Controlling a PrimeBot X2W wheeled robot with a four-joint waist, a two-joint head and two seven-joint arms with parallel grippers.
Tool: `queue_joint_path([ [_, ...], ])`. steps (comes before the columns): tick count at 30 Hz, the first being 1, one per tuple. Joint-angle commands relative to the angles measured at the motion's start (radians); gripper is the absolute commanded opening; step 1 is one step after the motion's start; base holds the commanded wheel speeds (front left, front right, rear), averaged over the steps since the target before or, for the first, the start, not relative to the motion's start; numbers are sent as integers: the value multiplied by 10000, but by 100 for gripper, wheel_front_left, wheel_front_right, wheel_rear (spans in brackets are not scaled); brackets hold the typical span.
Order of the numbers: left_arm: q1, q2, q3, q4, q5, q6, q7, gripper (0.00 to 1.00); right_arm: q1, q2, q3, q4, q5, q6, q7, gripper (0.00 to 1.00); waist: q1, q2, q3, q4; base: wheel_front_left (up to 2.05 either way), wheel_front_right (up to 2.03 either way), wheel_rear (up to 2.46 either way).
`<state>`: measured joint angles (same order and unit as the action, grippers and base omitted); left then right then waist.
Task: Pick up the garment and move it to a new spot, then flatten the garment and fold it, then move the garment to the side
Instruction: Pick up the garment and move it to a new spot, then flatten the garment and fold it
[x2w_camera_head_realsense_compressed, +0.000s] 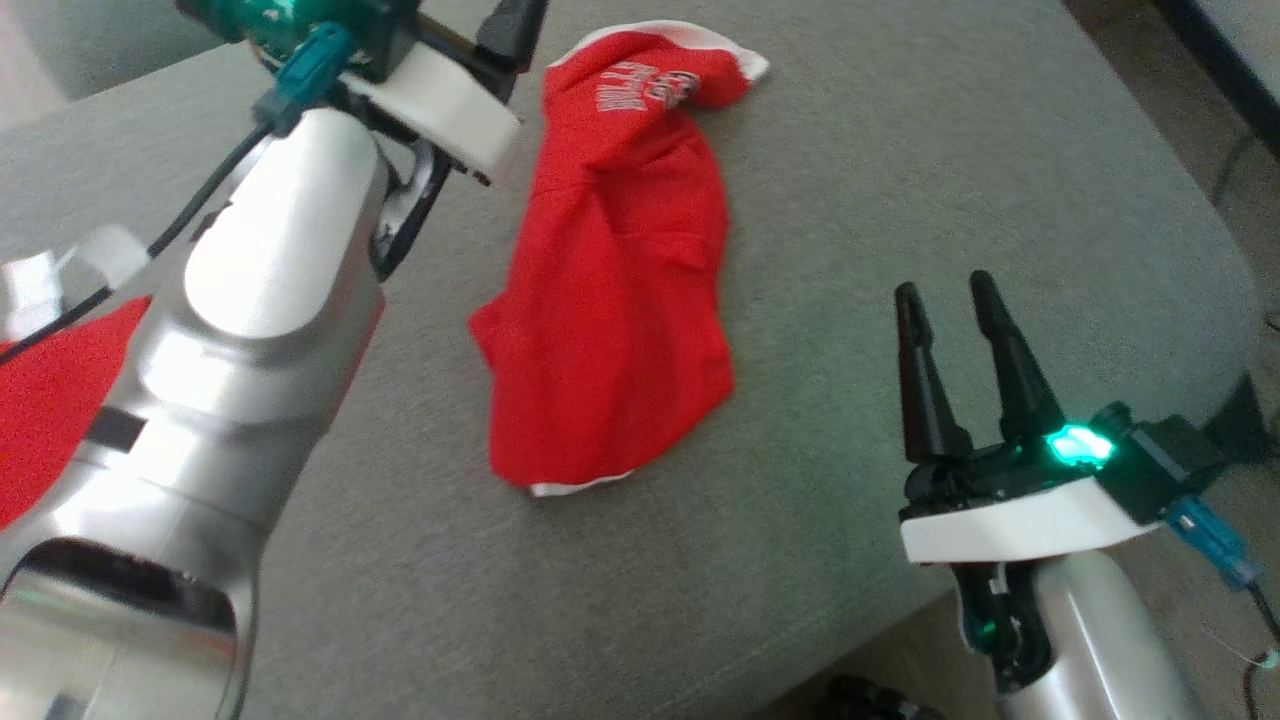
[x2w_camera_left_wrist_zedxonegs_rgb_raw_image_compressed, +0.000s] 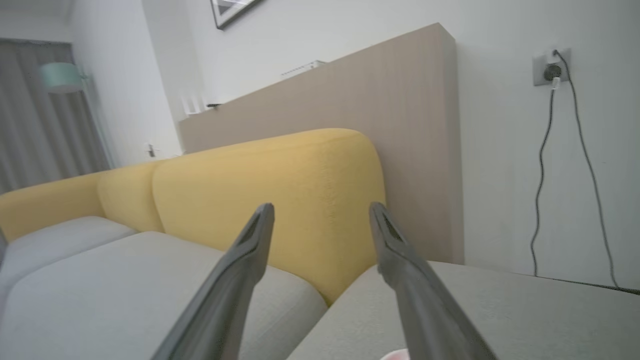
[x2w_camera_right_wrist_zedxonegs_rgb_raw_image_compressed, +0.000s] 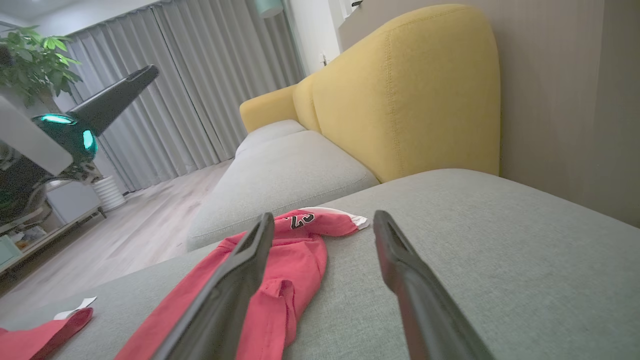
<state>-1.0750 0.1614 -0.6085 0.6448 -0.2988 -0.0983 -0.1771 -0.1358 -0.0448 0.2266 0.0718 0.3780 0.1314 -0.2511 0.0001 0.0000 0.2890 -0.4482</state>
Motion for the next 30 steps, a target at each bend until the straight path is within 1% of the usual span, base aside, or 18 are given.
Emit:
queue_joint_path([
  [1, -207, 462, 403, -284, -15, 51, -241, 100, -219, -54, 5, -285, -159, -7, -107, 100, -1, 0, -195, 565, 0, 0, 0],
  [2, -58, 540, 454, -333, -42, 102, -344, 100, -203, -54, -84, -263, -232, -7, -107, 100, -1, 0, -266, 738, 0, 0, 0],
  [3, -58, 540, 454, -333, -42, 102, -344, 100, -203, -54, -84, -263, -232, -7, -107, 100, -1, 0, -266, 738, 0, 0, 0],
  [7, 899, 864, 585, -776, -124, 330, -637, 100, -71, -54, -461, -172, -545, -7, -107, 100, -1, 0, -640, 1454, 0, 0, 0],
  [10, 1928, 1069, 704, -1357, -190, 635, -759, 100, 115, -54, -767, -112, -785, -7, -107, 100, -1, 0, -948, 1998, 0, 0, 0],
  [15, 4019, 1198, 955, -2552, -399, 1258, -831, 100, 474, -54, -1138, 30, -1118, -7, -107, 100, -1, 0, -1331, 2792, 0, 0, 0],
  [21, 6570, 1045, 1139, -4070, -294, 1961, -843, 100, 848, -54, -1342, 212, -1317, -7, -107, 100, -1, 0, -1685, 3327, 0, 0, 0],
  [23, 7311, 873, 1324, -4347, -366, 2154, -844, 100, 923, -54, -1387, 270, -1347, -7, -107, 100, -1, 0, -1761, 3426, 0, 0, 0],
  [27, 8128, 692, 1467, -4632, -84, 2272, -845, 100, 983, -54, -1398, 349, -1385, -7, -107, 100, -1, 0, -1815, 3547, 0, 0, 0],
  [30, 8358, 503, 1681, -4797, 23, 2235, -845, 100, 957, -54, -1378, 377, -1429, -7, -107, 100, -1, 0, -1826, 3593, 0, 0, 0],
])
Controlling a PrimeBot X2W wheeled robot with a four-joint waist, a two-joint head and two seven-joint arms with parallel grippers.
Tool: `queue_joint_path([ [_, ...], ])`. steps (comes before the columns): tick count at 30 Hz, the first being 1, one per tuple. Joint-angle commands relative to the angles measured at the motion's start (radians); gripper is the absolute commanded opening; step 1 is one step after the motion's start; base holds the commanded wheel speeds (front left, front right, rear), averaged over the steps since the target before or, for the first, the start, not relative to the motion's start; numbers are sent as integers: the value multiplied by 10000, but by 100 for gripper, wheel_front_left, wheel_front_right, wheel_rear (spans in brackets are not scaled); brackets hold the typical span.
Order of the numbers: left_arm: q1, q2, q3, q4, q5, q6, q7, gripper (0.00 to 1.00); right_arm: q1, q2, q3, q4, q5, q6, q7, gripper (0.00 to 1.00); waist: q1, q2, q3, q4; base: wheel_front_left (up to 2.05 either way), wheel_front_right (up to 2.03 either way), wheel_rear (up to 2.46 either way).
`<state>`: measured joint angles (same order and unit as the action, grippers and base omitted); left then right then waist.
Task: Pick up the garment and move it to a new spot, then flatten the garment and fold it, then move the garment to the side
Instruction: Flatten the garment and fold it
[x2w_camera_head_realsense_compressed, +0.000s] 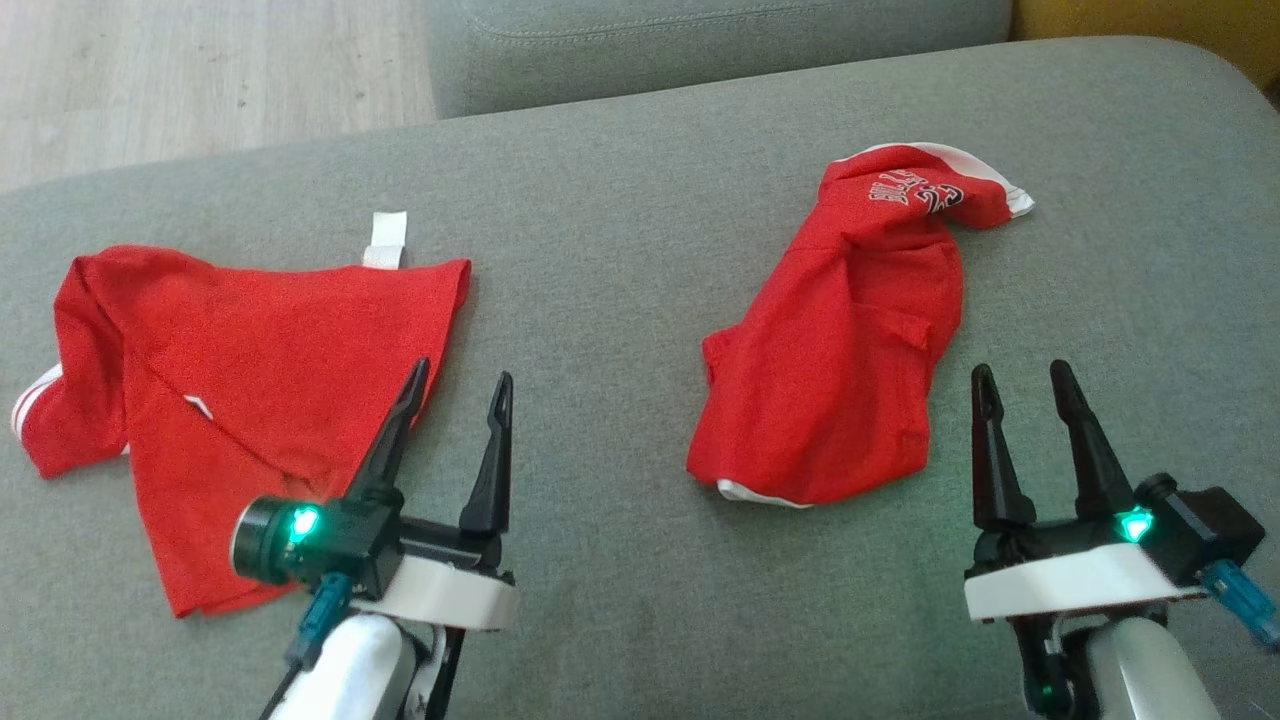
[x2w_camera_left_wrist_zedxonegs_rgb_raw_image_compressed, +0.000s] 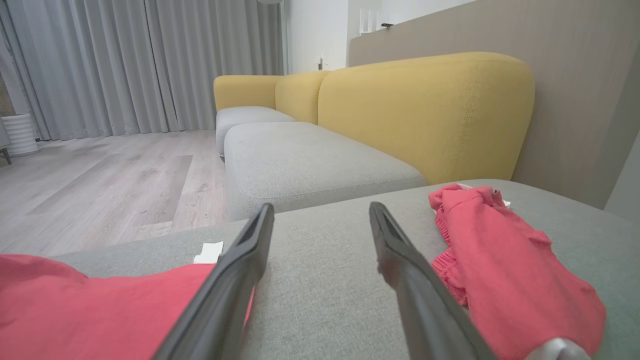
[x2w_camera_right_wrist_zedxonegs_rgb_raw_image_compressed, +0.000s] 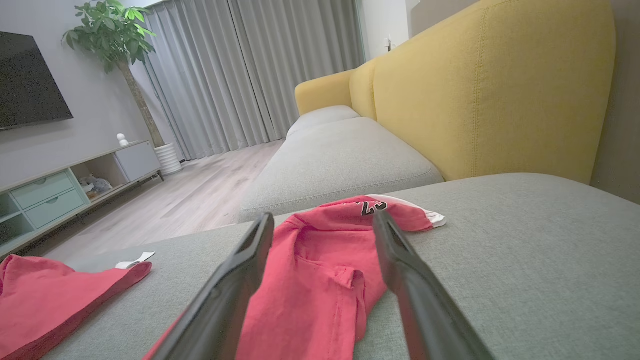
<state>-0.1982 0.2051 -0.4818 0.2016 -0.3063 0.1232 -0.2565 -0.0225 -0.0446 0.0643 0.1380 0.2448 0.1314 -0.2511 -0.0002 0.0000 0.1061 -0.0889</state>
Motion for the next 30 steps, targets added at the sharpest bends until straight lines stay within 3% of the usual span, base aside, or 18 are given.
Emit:
queue_joint_path([
  [1, -371, 15, 490, -400, 133, 0, -52, 100, -192, -56, 242, -287, -102, -7, -107, 100, 2, 0, 4, 10, 0, 0, 0],
  [12, -392, -337, 917, -363, 607, -431, -52, 100, -538, -56, 570, 364, -313, -7, -107, 100, 2, 0, 326, 248, 0, 0, 0],
  [21, -575, -467, 1155, -222, 871, -692, -52, 100, -1009, -56, 648, 2229, -516, -7, -107, 100, 2, 0, 514, 572, 0, 0, 0],
  [25, -545, -589, 1252, -243, 1032, -798, -53, 100, -1296, -56, 590, 3538, -223, -7, -107, 100, 2, 0, 544, 697, 0, 0, 0],
  [30, -493, -690, 1295, -234, 1169, -904, -53, 100, -1632, -56, 441, 4327, 6, -7, -107, 100, 2, 0, 590, 772, 0, 0, 0],
])
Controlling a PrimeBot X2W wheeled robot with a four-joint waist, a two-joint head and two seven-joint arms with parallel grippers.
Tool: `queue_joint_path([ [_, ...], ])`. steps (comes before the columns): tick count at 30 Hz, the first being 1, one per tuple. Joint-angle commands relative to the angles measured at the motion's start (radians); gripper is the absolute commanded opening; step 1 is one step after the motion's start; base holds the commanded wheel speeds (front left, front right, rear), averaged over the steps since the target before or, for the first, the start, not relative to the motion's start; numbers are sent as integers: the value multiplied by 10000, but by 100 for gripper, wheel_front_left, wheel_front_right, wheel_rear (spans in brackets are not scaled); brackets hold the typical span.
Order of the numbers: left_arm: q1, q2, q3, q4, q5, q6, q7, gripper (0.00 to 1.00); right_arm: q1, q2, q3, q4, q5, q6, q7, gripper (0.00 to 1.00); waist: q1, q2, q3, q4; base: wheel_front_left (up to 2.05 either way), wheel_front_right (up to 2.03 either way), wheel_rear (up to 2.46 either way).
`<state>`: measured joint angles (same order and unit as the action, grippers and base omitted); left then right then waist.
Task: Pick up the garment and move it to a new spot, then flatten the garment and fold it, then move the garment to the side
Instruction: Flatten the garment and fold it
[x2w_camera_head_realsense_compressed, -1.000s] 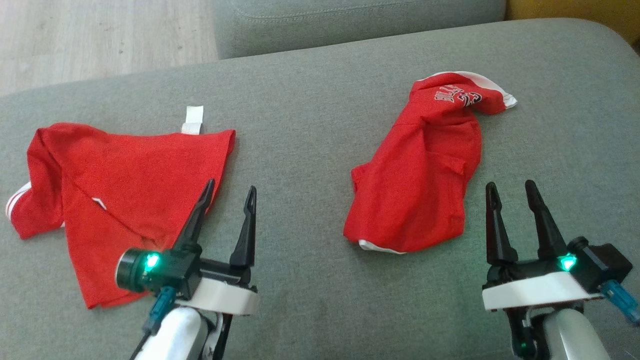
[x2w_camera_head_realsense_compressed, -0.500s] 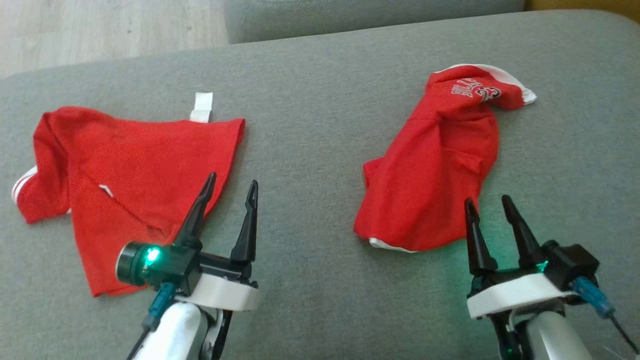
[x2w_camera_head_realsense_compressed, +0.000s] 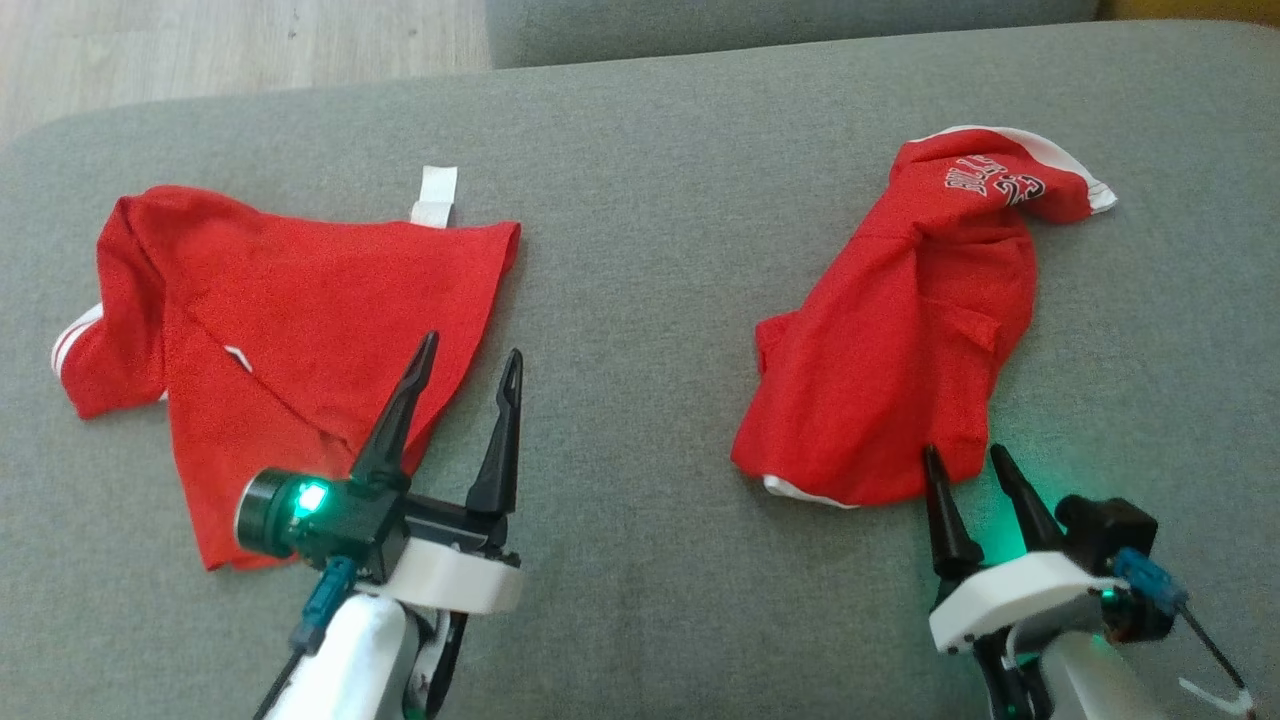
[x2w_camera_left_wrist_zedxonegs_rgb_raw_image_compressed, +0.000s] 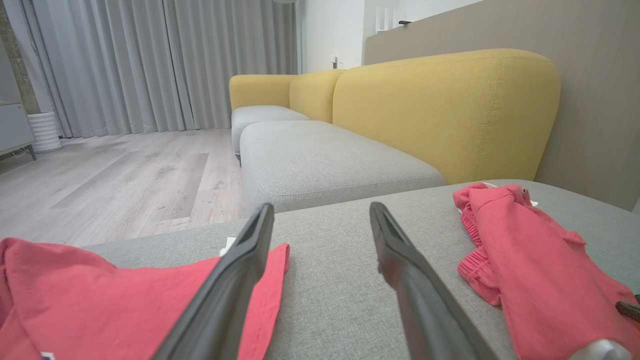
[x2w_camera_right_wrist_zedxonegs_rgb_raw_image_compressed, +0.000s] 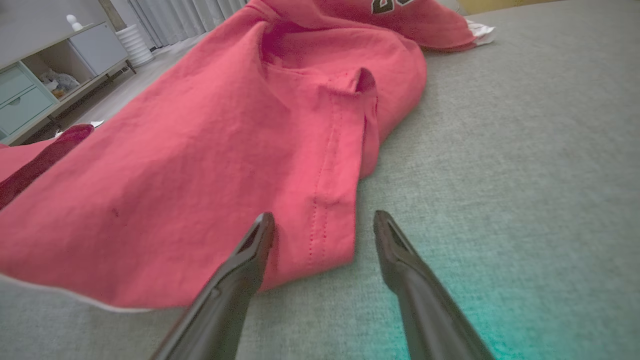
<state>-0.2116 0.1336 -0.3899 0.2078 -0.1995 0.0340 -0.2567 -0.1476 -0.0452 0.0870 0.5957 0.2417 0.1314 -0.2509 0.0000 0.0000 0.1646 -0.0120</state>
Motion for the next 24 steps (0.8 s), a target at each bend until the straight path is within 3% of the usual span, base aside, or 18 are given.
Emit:
queue_joint_path([
  [1, -355, 11, 386, -293, 125, -29, -51, 100, -446, -50, 221, -181, 57, -7, -109, 100, 0, 0, 21, 9, 0, 0, 0],
  [8, -617, 74, 410, -203, 376, -201, -51, 100, -930, -50, 400, 295, 227, -7, -109, 100, 0, 0, 223, 25, 0, 0, 0],
  [9, -676, 83, 437, -191, 386, -217, -51, 100, -994, -50, 457, 394, 219, -7, -109, 68, 0, 0, 227, 17, 0, 0, 0],
  [10, -723, 87, 462, -176, 393, -226, -51, 100, -1053, -50, 489, 463, 193, -7, -109, 0, 0, 0, 216, 6, 0, 0, 0],
  [16, -644, 21, 605, -164, 385, -205, -51, 100, -1162, -50, -320, 301, -616, -7, -109, 0, 0, 0, -23, -261, 0, 0, 0],
  [24, -339, -178, 676, -251, 393, -211, -51, 100, -1168, -50, -3256, -771, -2558, -7, -49, 0, 0, 0, -317, -634, 0, 0, 0],
])
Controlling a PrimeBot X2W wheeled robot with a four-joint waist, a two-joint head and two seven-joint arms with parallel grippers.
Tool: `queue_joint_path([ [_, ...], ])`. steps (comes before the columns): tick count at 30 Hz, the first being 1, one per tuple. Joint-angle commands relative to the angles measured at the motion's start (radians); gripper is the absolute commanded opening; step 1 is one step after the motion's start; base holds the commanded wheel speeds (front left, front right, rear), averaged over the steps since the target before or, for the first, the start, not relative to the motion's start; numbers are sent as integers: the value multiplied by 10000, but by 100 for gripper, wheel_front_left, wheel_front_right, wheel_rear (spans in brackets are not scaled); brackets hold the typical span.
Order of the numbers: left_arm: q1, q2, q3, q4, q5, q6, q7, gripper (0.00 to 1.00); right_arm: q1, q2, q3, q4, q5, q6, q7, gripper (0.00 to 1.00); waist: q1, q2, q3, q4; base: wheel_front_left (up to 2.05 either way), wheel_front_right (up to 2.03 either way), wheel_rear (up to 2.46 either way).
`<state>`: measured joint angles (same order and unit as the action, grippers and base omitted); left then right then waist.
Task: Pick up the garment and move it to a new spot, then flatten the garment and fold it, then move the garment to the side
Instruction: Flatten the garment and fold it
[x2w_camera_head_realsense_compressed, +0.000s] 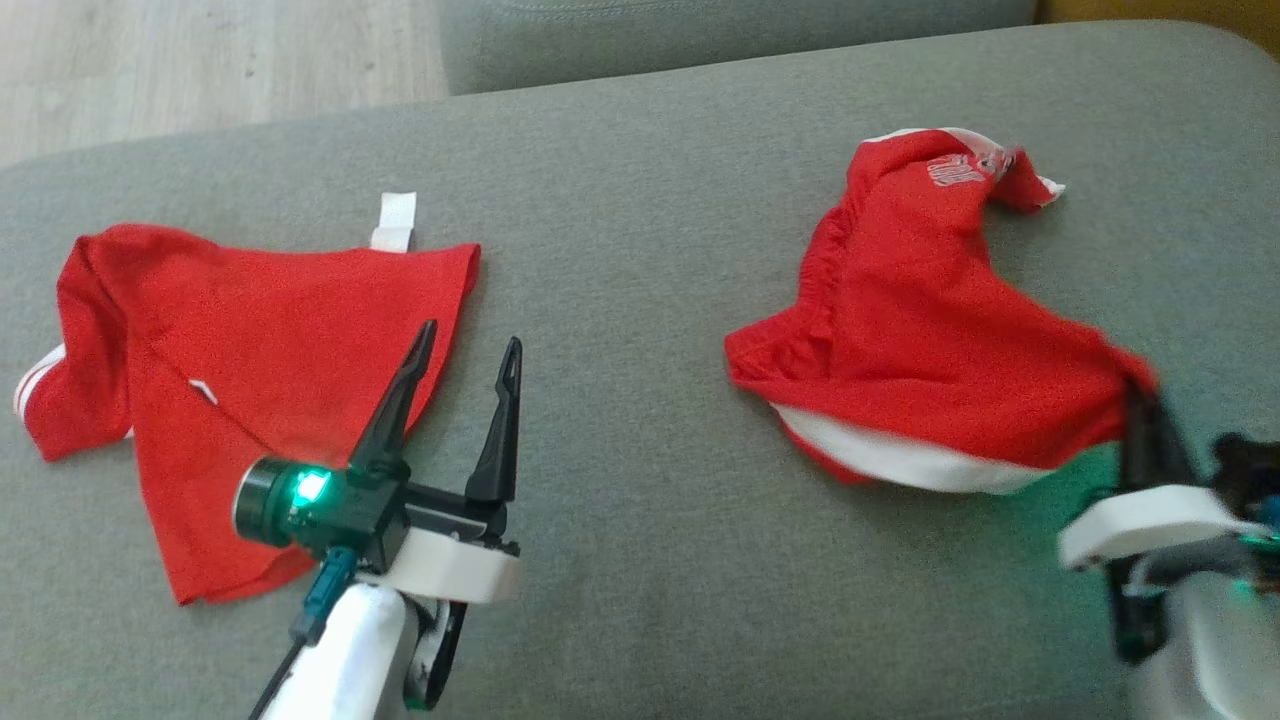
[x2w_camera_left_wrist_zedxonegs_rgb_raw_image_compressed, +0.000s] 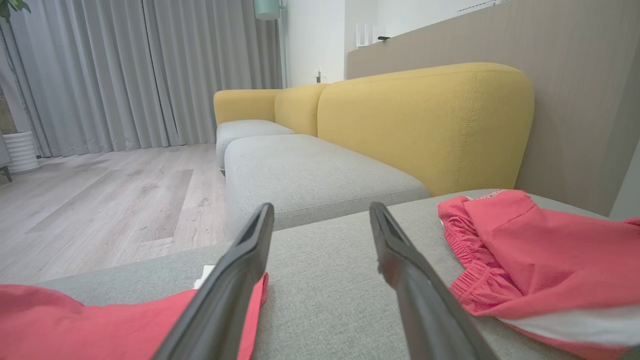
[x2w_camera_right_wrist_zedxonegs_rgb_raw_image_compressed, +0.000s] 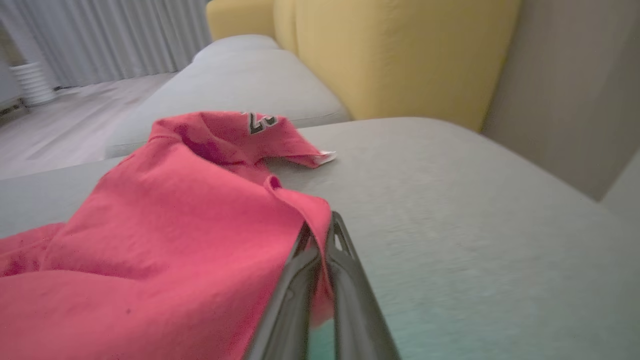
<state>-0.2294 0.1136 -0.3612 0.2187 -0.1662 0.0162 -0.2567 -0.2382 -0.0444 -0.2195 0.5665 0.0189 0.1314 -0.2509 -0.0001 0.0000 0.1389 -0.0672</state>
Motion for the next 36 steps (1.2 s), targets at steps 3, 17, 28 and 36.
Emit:
queue_joint_path([
  [3, -140, -30, 417, -413, 90, -47, -51, 100, -419, -58, -1306, -1079, -1084, -7, 345, 0, 1, 0, -21, -150, 0, 0, 0],
  [17, -410, -206, 487, -371, 220, -271, -51, 100, -1151, -61, -4430, -2674, -3029, -7, 1811, 100, 1, 0, 445, 95, 0, 0, 0],
  [28, -317, -315, 625, -303, 278, -346, -51, 100, -125, -60, -1244, -3231, -1170, -7, 57, 100, 1, 0, 67, -39, 0, 0, 0],
  [36, -148, -360, 718, -304, 322, -380, -51, 100, 423, -59, -1481, -3098, -889, -7, -76, 100, 1, 0, -222, -166, 0, 0, 0],
])
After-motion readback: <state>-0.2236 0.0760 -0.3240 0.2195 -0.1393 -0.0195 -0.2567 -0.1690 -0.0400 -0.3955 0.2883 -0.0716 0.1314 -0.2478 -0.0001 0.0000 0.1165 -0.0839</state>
